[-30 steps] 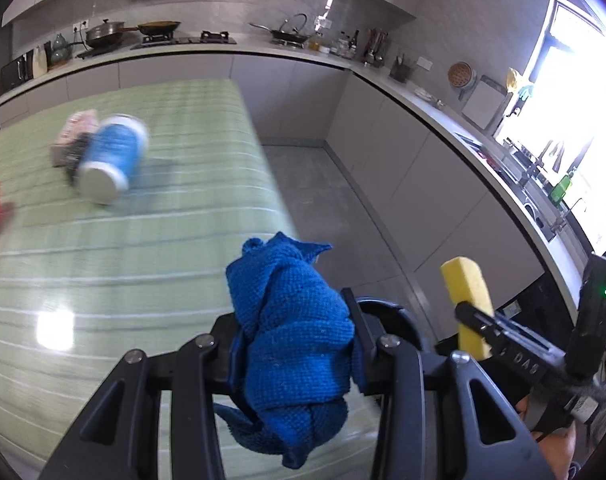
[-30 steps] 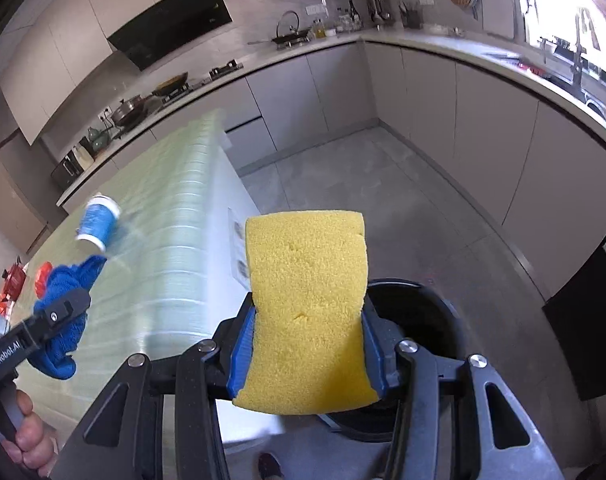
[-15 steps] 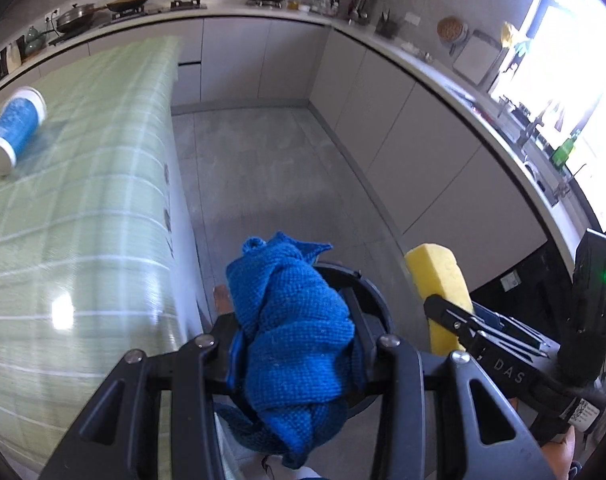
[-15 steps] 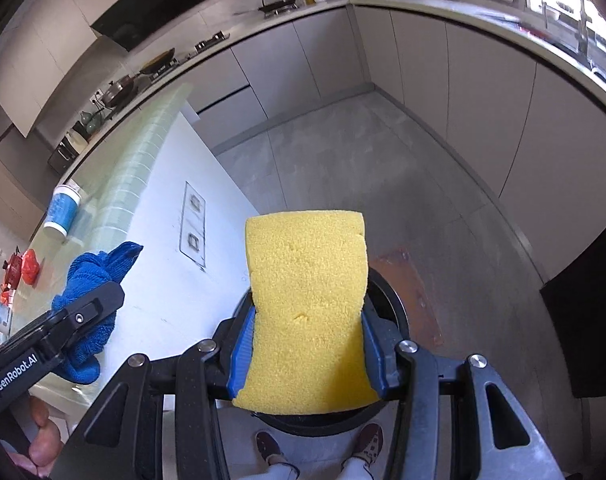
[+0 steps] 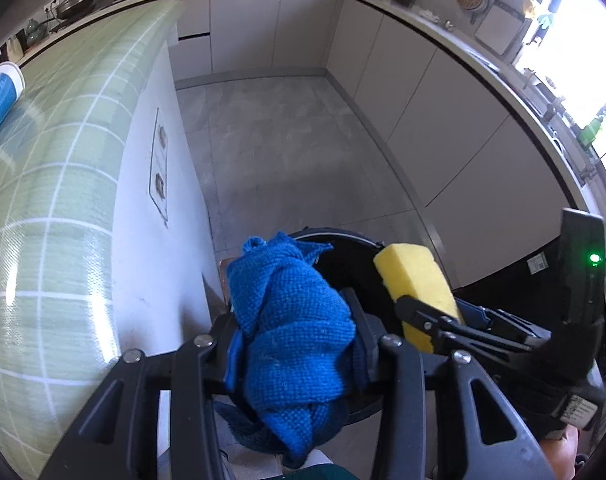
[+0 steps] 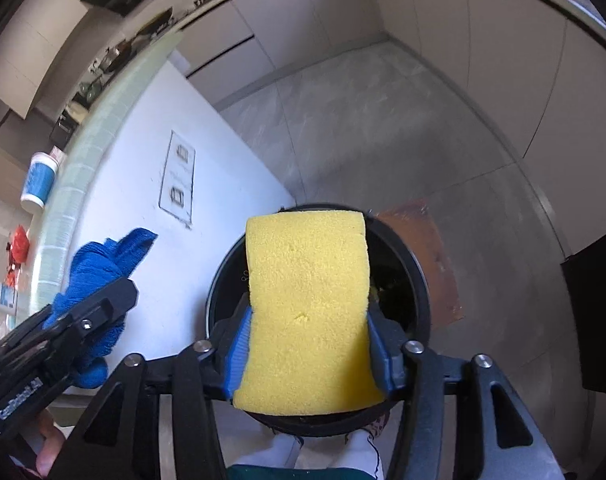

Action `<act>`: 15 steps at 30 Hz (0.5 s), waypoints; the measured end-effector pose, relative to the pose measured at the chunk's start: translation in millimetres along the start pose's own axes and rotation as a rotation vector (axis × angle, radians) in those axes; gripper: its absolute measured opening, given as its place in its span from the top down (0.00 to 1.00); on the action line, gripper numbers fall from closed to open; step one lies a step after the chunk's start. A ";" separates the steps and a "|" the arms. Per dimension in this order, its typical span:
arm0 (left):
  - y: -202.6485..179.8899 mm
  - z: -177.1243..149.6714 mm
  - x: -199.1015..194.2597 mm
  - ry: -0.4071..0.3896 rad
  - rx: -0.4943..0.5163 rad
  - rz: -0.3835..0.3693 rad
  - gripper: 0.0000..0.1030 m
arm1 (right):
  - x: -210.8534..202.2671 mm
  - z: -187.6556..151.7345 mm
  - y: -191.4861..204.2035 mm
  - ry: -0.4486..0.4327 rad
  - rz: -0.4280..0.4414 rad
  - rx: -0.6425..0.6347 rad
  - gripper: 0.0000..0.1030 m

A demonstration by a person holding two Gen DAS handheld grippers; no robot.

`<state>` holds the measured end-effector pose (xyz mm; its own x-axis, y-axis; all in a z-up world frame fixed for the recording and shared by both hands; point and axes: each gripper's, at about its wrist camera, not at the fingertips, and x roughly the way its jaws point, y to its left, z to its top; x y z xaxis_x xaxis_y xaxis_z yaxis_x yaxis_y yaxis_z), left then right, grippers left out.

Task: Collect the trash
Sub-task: 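Open both tools to drop the cloth and sponge into the bucket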

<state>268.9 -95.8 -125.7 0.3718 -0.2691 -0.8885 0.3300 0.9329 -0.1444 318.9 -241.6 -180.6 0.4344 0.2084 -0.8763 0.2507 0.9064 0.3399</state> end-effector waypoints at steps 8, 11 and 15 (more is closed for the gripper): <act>-9.5 2.3 8.0 0.016 0.002 0.020 0.52 | 1.0 5.0 -19.1 -0.004 -0.033 0.025 0.29; -10.9 2.8 13.9 0.028 0.007 0.030 0.48 | -11.8 7.2 -26.0 -0.049 -0.056 0.029 0.29; -15.0 3.6 16.0 0.022 0.004 0.089 0.26 | -28.4 7.4 -31.8 -0.105 -0.112 0.027 0.29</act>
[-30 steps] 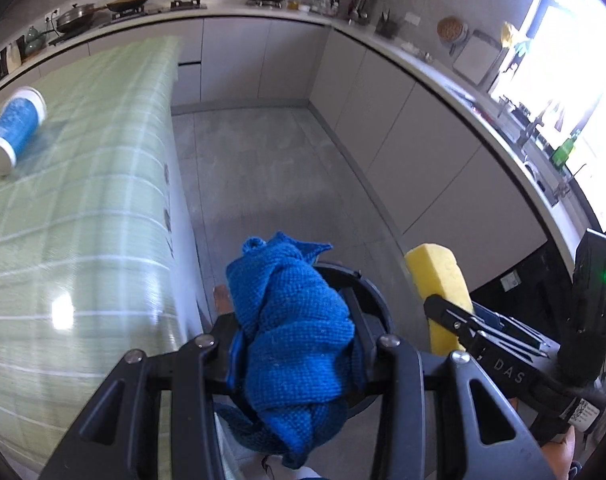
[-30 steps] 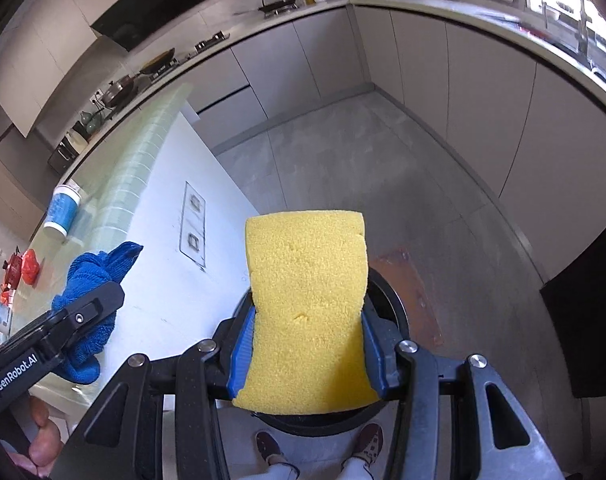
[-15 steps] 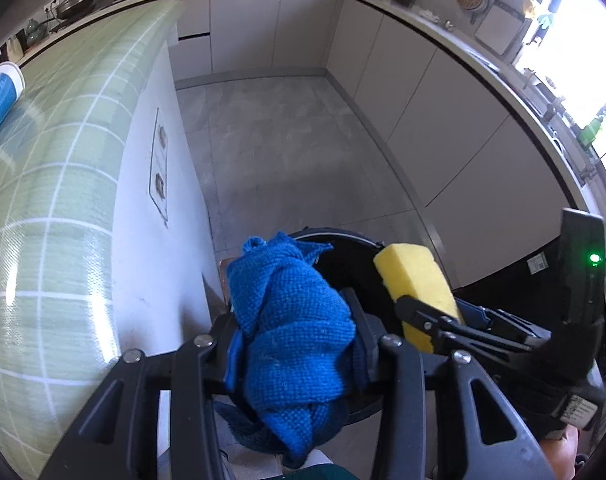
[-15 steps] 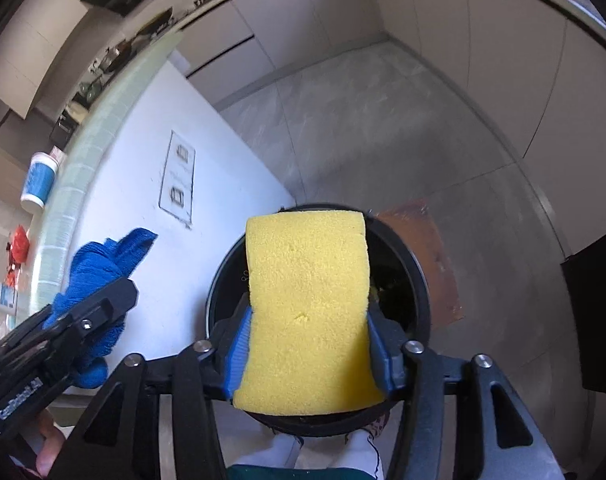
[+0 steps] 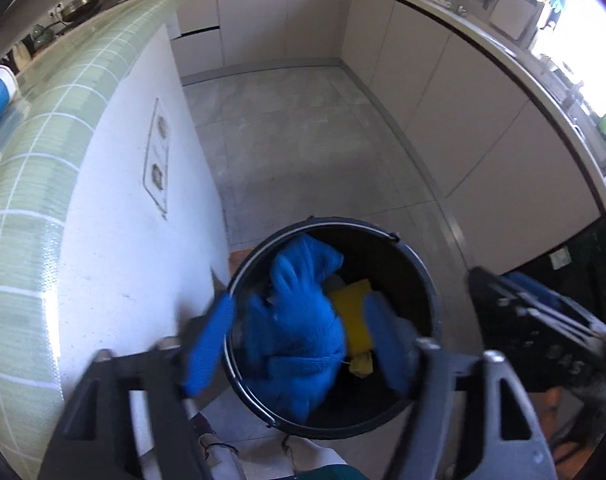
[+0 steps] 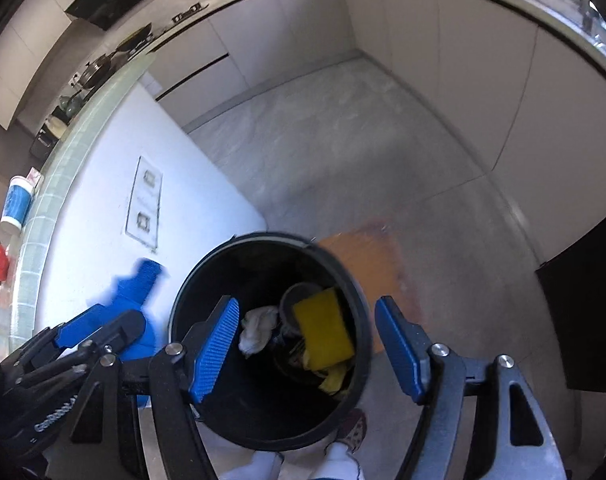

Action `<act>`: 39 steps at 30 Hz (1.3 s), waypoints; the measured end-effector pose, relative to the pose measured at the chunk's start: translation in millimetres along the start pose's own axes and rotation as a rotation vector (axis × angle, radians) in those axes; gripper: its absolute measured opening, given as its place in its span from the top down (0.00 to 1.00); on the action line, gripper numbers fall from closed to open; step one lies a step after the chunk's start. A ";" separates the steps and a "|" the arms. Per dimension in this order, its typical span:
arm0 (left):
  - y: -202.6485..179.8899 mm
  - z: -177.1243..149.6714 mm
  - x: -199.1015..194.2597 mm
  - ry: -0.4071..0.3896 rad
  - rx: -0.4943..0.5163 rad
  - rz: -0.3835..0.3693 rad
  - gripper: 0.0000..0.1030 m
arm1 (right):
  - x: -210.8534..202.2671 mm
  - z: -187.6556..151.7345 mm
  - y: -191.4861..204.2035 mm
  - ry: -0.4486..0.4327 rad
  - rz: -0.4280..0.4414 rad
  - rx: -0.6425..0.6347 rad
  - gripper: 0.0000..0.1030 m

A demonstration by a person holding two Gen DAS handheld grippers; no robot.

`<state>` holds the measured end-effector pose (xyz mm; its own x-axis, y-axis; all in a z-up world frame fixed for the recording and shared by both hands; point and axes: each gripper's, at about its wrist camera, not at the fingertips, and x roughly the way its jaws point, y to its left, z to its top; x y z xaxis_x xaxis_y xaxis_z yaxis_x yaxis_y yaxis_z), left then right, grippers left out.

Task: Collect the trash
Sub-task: 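Open both tools to drop the cloth and sponge into the bucket, then move both tools back over the table toward the paper cup and carton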

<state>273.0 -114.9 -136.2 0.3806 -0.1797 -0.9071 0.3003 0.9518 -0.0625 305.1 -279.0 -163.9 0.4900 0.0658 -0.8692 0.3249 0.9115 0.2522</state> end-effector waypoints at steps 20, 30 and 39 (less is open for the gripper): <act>26.6 11.6 -108.7 -0.200 0.004 -0.037 0.19 | -58.3 -3.3 32.3 -0.102 -0.038 0.028 0.30; 116.1 6.4 -152.0 -0.265 -0.064 0.000 0.19 | -94.0 -1.1 125.2 -0.183 0.034 -0.037 0.29; 230.0 -7.8 -178.2 -0.308 -0.165 0.072 0.19 | -98.7 -14.8 236.6 -0.199 0.096 -0.117 0.29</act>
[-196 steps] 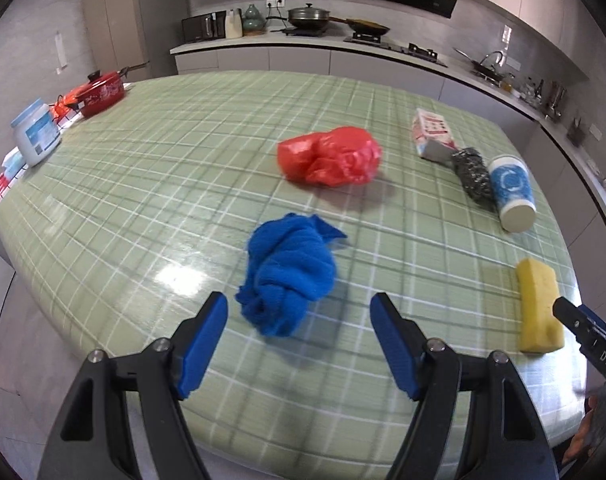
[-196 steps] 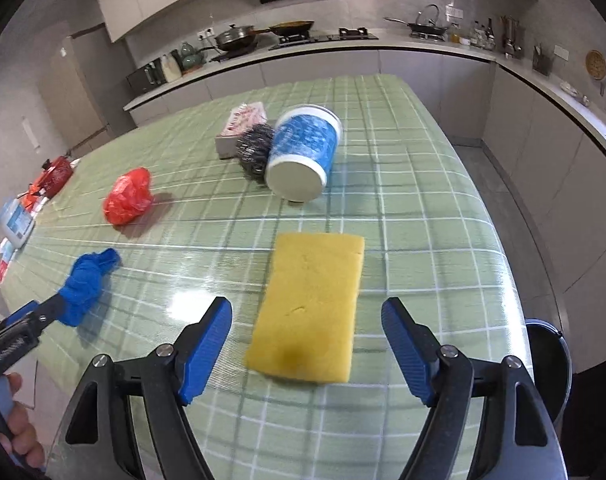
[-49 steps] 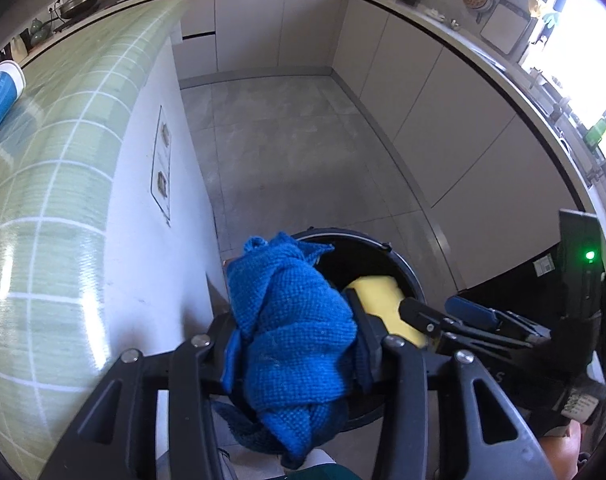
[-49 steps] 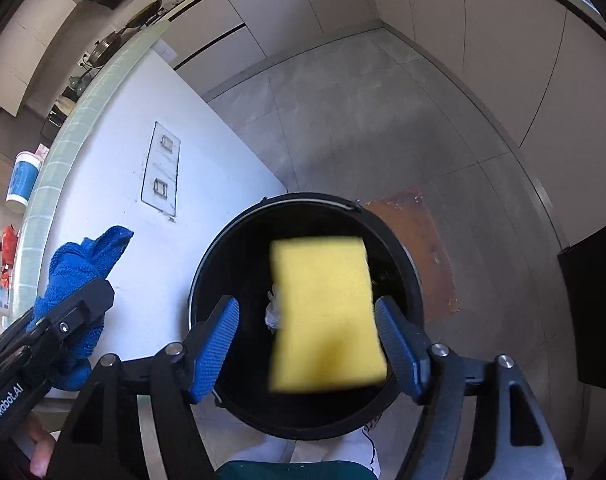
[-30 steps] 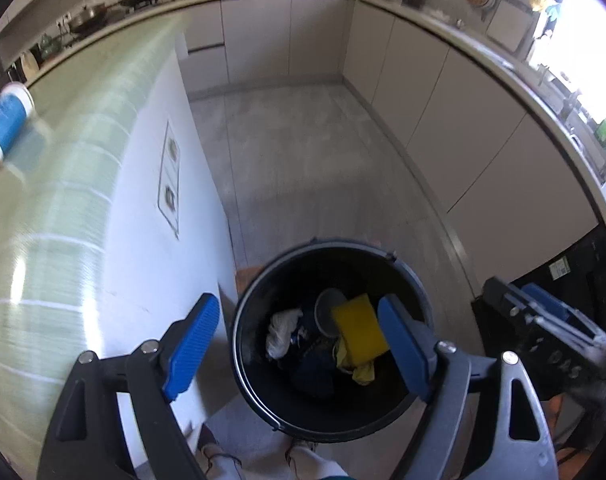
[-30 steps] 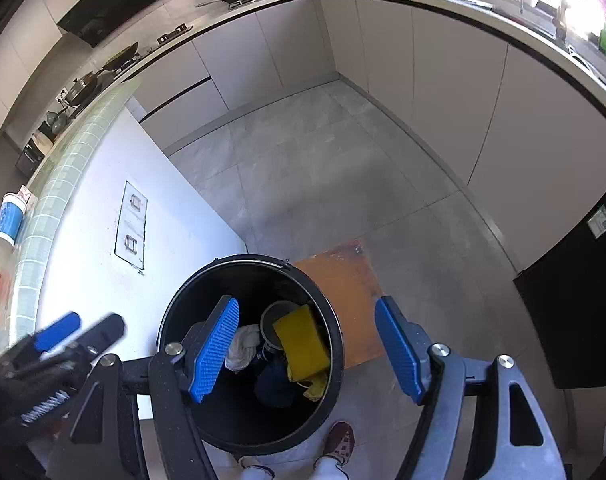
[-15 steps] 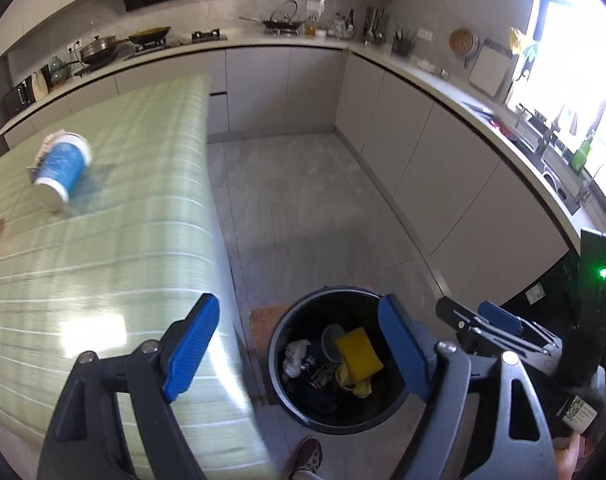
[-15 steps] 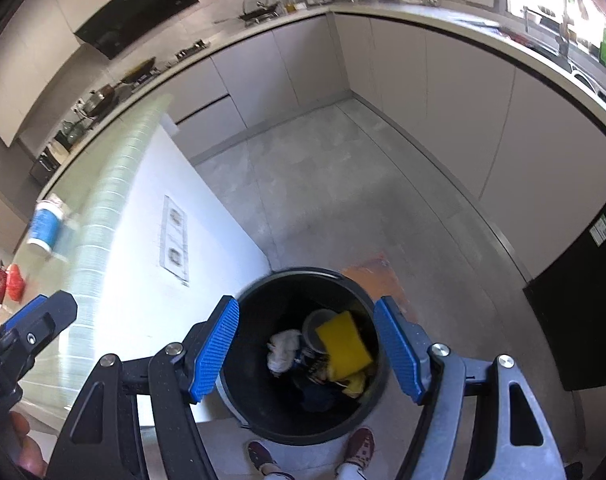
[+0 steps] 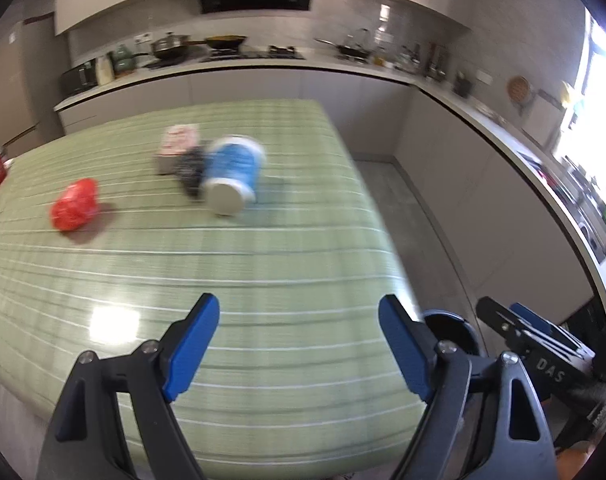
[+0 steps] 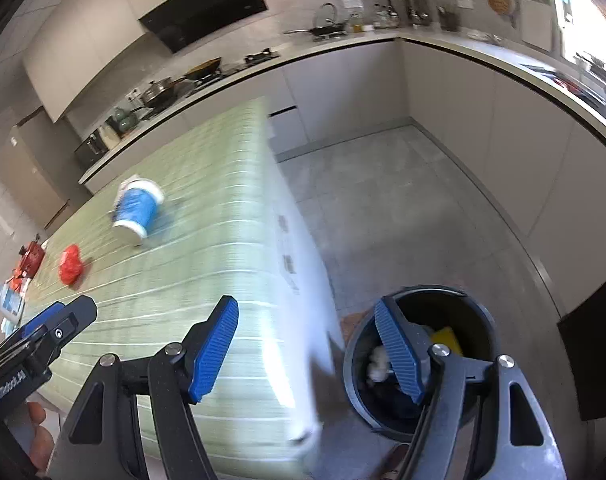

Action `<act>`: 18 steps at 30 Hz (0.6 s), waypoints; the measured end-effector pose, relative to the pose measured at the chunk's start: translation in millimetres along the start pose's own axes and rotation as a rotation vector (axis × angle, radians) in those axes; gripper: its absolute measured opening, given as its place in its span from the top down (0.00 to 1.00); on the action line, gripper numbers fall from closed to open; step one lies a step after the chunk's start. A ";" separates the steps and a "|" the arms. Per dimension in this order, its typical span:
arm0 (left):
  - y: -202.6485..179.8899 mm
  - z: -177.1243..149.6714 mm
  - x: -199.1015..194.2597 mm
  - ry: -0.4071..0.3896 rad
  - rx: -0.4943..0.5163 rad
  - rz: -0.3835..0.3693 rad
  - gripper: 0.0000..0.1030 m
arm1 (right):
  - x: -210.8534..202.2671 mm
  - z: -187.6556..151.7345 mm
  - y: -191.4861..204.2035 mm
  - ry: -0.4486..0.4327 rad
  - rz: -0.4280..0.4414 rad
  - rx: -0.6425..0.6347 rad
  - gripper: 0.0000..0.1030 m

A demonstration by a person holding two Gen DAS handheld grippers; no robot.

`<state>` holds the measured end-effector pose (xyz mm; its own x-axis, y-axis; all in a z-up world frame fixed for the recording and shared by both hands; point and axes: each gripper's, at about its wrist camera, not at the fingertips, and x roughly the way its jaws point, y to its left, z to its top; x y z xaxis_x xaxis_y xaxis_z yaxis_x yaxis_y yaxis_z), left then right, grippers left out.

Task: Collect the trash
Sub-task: 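Move both tools back over the table toward the paper cup and carton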

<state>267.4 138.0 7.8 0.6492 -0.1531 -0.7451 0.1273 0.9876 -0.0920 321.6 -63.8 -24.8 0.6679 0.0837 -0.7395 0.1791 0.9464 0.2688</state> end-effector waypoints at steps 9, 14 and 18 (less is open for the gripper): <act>102.3 10.3 -1.1 -0.030 -0.059 0.056 0.19 | 24.4 -8.8 111.8 -0.004 0.043 -0.043 0.29; 141.6 15.7 4.5 -0.021 -0.122 0.078 0.19 | 38.0 -10.9 153.8 0.018 0.054 -0.095 0.29; 161.3 22.2 12.8 -0.028 -0.158 0.104 0.19 | 49.4 1.7 172.1 0.019 0.063 -0.143 0.29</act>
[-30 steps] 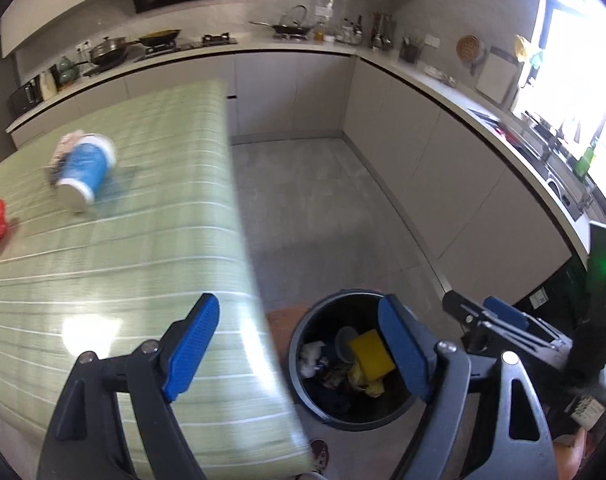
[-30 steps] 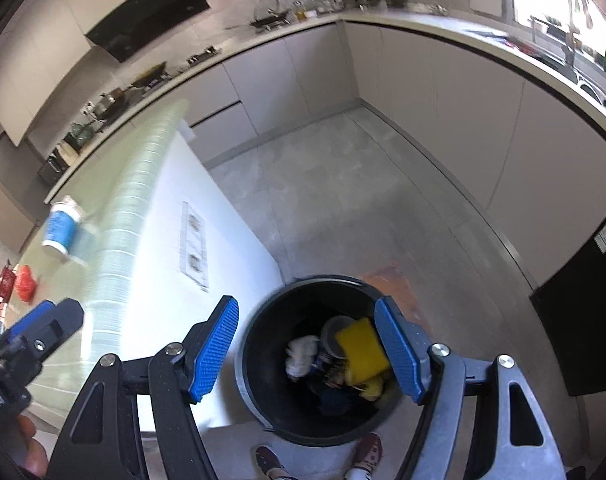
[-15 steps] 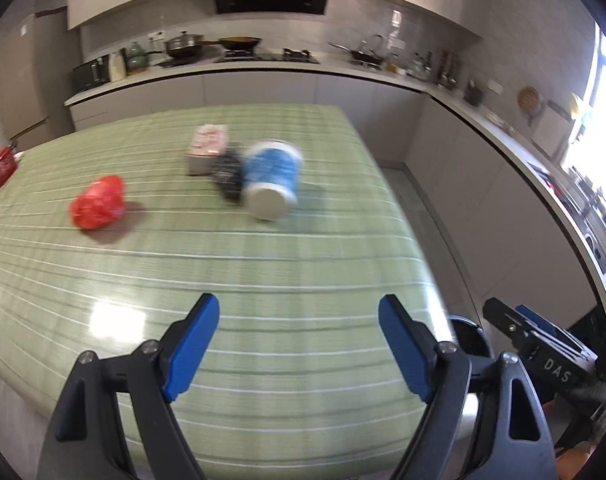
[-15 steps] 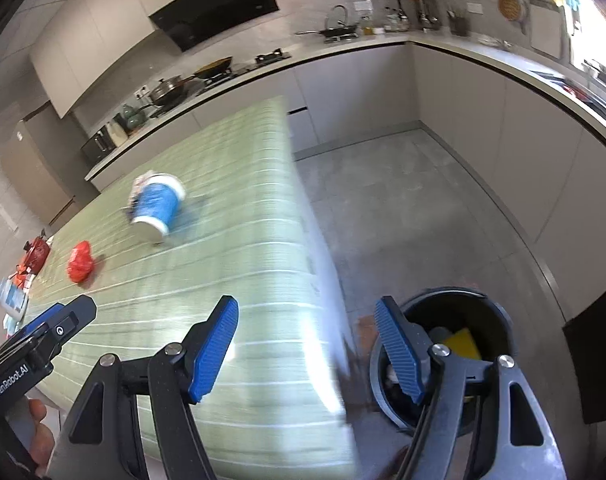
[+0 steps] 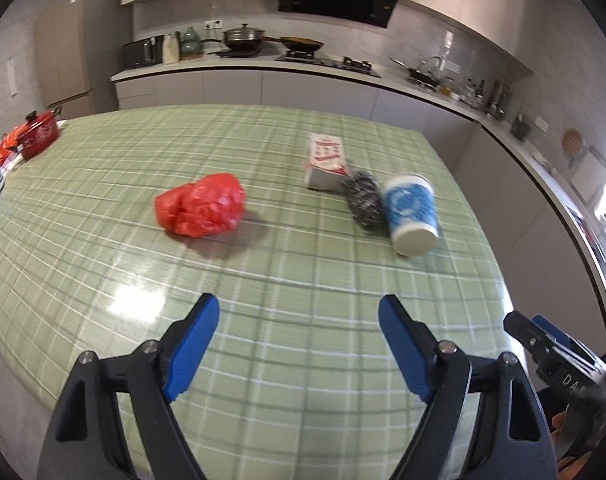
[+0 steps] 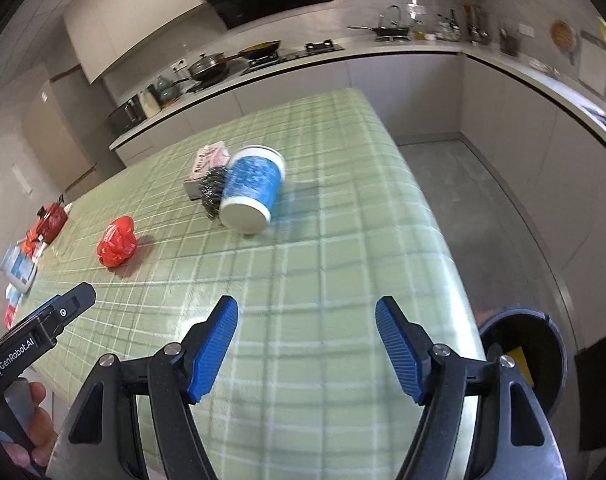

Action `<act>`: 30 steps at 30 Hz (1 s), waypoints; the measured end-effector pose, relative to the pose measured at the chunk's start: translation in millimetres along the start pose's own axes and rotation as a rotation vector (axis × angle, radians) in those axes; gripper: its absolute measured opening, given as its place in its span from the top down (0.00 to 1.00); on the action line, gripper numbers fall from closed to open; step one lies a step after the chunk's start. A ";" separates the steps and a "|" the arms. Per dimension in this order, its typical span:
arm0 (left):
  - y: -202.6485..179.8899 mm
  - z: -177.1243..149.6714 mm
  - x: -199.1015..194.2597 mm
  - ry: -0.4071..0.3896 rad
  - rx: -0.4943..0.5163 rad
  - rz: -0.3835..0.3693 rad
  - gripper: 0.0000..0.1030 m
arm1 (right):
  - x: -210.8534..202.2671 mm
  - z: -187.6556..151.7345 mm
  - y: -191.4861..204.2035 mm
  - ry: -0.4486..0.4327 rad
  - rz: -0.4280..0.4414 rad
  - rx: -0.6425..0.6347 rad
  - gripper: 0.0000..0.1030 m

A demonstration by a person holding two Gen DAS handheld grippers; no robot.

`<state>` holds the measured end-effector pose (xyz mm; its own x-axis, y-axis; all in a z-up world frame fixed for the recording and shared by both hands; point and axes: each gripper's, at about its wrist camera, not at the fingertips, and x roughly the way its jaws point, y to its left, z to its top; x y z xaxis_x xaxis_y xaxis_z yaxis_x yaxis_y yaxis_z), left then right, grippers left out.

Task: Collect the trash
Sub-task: 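Move both tools back over the table toward the paper cup and carton, then grasp the blue-patterned paper cup with right tool while left tool approaches the milk carton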

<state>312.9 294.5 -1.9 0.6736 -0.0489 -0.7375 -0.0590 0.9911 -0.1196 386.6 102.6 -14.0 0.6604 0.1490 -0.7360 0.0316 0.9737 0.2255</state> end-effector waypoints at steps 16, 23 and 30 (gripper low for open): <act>18.1 40.5 35.5 0.011 -0.028 0.087 0.19 | 64.1 59.0 29.4 0.016 0.109 -0.037 0.29; 16.3 57.6 55.8 0.029 0.027 0.041 0.19 | 78.7 68.6 38.0 0.011 0.079 -0.005 0.29; 15.8 80.4 80.7 0.050 0.073 -0.008 0.19 | 95.3 79.7 47.7 0.014 0.020 0.037 0.29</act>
<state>425.6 316.2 -9.9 0.6360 -0.0607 -0.7693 0.0011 0.9970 -0.0778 510.8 149.6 -22.5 0.6508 0.1709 -0.7398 0.0462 0.9636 0.2632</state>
